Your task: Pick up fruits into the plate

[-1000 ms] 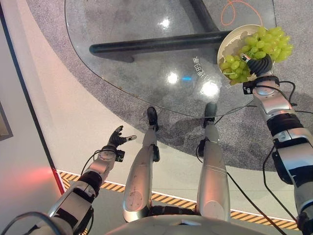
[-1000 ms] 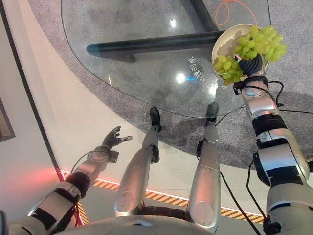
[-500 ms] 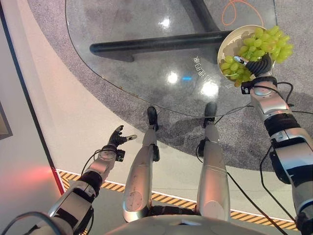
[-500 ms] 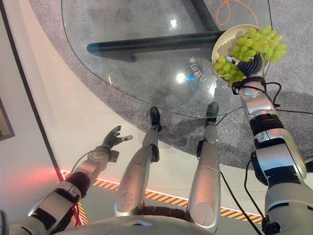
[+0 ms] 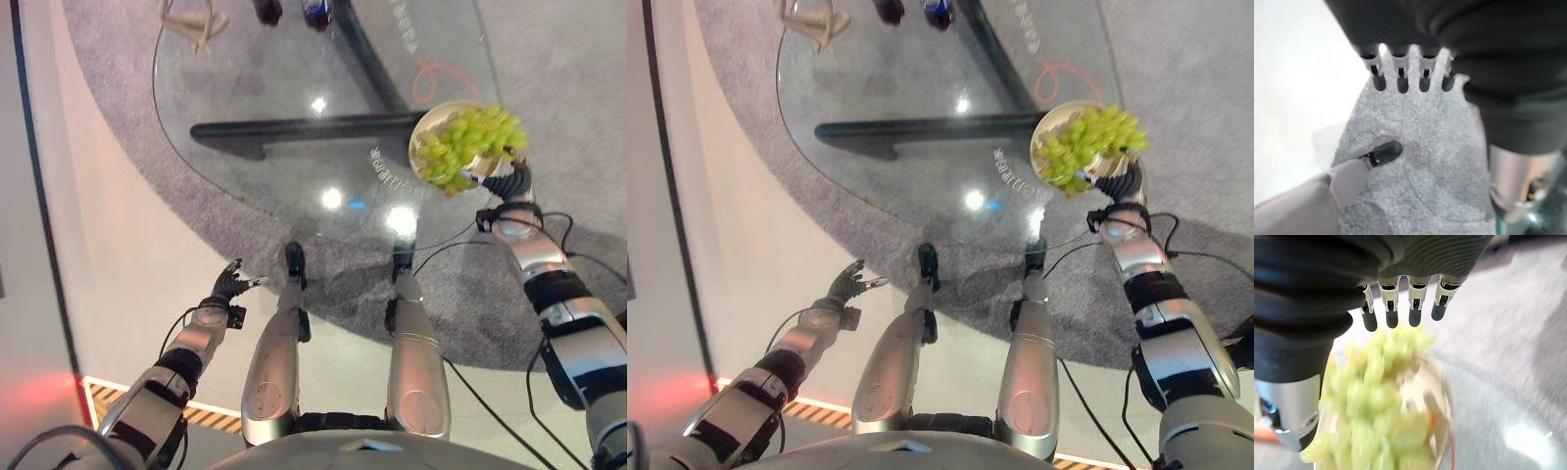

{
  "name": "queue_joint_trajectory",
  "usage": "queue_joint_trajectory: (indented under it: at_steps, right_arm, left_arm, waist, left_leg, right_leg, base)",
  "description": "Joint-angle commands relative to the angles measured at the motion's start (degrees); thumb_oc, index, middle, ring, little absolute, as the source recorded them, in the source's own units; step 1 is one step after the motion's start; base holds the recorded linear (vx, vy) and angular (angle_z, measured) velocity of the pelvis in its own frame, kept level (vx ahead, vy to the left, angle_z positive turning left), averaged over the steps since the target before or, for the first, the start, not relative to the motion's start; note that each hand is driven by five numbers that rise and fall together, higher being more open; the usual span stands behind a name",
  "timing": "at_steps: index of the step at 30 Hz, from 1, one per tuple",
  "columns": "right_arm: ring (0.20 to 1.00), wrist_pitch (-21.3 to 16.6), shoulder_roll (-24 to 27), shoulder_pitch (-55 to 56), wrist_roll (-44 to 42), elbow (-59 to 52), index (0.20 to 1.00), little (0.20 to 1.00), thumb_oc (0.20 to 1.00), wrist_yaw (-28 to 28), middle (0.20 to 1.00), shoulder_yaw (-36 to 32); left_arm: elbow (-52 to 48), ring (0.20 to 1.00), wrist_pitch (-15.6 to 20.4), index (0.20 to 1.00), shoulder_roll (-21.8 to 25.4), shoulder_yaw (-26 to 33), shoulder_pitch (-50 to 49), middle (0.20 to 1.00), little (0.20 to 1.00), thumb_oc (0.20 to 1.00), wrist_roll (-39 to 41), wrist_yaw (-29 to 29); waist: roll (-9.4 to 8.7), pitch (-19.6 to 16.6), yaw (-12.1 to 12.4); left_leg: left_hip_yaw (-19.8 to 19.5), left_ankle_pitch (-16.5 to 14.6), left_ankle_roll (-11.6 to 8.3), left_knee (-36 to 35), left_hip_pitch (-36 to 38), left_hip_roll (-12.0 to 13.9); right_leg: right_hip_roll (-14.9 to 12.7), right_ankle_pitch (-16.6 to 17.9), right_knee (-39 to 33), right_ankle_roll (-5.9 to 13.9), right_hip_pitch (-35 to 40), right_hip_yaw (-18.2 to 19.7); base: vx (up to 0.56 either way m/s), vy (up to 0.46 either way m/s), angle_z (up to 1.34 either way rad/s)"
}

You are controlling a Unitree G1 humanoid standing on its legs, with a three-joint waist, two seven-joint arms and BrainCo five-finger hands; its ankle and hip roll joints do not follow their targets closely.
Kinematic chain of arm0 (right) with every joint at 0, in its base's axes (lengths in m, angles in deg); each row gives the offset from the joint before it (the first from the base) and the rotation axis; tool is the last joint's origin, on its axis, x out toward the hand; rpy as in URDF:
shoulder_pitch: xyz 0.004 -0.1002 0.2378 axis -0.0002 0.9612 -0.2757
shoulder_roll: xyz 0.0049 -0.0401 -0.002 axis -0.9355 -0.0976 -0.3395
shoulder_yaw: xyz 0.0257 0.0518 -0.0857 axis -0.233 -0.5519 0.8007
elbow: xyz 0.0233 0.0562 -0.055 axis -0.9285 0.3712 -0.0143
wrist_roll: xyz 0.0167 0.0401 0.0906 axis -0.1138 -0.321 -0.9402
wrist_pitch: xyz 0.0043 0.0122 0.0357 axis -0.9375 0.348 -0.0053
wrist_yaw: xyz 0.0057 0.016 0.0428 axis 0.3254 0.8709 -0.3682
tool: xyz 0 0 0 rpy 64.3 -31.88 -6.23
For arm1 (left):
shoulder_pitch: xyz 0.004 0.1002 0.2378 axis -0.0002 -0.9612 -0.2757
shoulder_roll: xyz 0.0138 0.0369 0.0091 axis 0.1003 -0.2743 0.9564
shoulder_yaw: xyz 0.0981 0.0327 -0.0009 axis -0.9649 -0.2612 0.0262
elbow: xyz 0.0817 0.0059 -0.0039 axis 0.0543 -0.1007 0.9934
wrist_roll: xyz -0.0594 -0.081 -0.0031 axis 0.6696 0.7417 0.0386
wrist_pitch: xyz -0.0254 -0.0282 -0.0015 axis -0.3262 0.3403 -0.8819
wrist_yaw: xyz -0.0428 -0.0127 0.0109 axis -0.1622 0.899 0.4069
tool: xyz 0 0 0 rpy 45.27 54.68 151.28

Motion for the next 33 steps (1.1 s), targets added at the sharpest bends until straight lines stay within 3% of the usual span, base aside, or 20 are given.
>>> queue_joint_trajectory:
  at_steps: [1,8,13,17,20,24,28,33]
  right_arm:
    - [1.0,-1.27,0.11,0.8,-0.54,-2.86,1.0,1.0,1.0,2.08,1.0,-1.88]
    - [1.0,-2.87,-1.87,8.7,-1.13,-4.67,1.0,1.0,1.0,2.39,1.0,-4.74]
    - [1.0,-7.32,-4.45,16.49,-3.15,-6.07,1.0,1.0,1.0,-0.97,1.0,-6.62]
    - [1.0,-11.72,-10.62,23.58,-7.75,-5.14,1.0,1.0,1.0,-8.92,1.0,-6.97]
    - [1.0,-12.56,-14.75,26.9,-12.84,-2.71,1.0,1.0,1.0,-15.45,1.0,-6.77]
    - [1.0,-13.87,-21.7,30.54,-19.93,10.6,1.0,1.0,1.0,-28.02,1.0,-6.91]
    - [1.0,-13.98,-24.47,31.79,-19.47,20.59,1.0,1.0,1.0,-32.13,1.0,-7.18]
    - [1.0,-13.55,-25.75,33.03,-18.51,27.36,1.0,1.0,1.0,-33.14,1.0,-8.34]
  left_arm:
    - [4.06,1.0,-0.67,1.0,1.11,2.11,-0.62,1.0,1.0,1.0,-0.81,-0.88]
    - [6.43,1.0,-0.3,1.0,0.85,4.43,-3.29,1.0,1.0,1.0,-1.46,-2.74]
    - [7.33,1.0,1.6,1.0,-0.29,5.93,-6.52,1.0,1.0,1.0,-1.99,-3.74]
    - [8.4,1.0,1.7,1.0,-1.77,7.53,-9.9,1.0,1.0,1.0,-2.51,-5.66]
    - [9.31,1.0,1.21,1.0,-2.52,8.72,-11.76,1.0,1.0,1.0,-2.18,-7.32]
    - [14.08,1.0,2.03,1.0,-4.78,9.68,-13.99,1.0,1.0,1.0,-2.71,-9.87]
    - [16.45,1.0,1.48,1.0,-6.06,10.79,-14.98,1.0,1.0,1.0,-4.28,-10.43]
    - [18.2,1.0,0.68,1.0,-6.94,11.39,-16.24,1.0,1.0,1.0,-6.05,-11.4]
  waist:
    - [-1.65,-0.3,0.82]
    - [-3.52,-3.84,1.38]
    - [-4.47,-7.48,1.75]
    - [-5.38,-11.92,1.75]
    - [-5.53,-14.32,1.89]
    - [-4.97,-18.79,2.47]
    - [-4.3,-20.7,2.76]
    - [-3.62,-22.18,2.41]
  left_leg:
    - [1.02,-9.25,0.41,5.81,2.29,-1.52]
    - [1.58,-10.04,0.31,3.84,7.99,-1.06]
    - [1.81,-10.68,0.47,2.86,11.37,-1.15]
    - [1.71,-11.18,0.69,2.53,14.37,-1.16]
    - [1.75,-11.57,0.83,2.26,16.16,-1.18]
    - [1.8,-11.98,0.99,0.92,19.9,-1.26]
    - [2.06,-11.94,0.92,-0.83,22.74,-1.22]
    - [2.83,-12.08,0.88,-1.92,24.6,-0.96]
  right_leg:
    - [3.28,-5.31,5.68,-2.11,1.46,-3.48]
    - [2.69,-5.34,2.71,-1.73,8.36,-3.97]
    - [2.07,-5.42,0.9,-1.22,12.7,-4.23]
    - [1.58,-5.67,0.18,-0.86,16.21,-4.58]
    - [1.33,-5.93,-0.4,-0.77,18.33,-4.97]
    - [1.13,-6.3,-1.76,-0.68,22.28,-5.64]
    - [1.04,-6.39,-3.39,-0.66,25.38,-6.14]
    - [0.99,-6.66,-4.28,-0.7,27.33,-6.29]
  base:
    - [0.04,0.029,0.08]
    - [0.06,0.041,0.03]
    - [0.07,0.037,0.07]
    - [0.13,0.03,0.06]
    - [0.13,0.018,0.12]
    - [0.19,0.047,0.05]
    - [0.09,0.041,0.06]
    - [0.04,0.045,0.02]
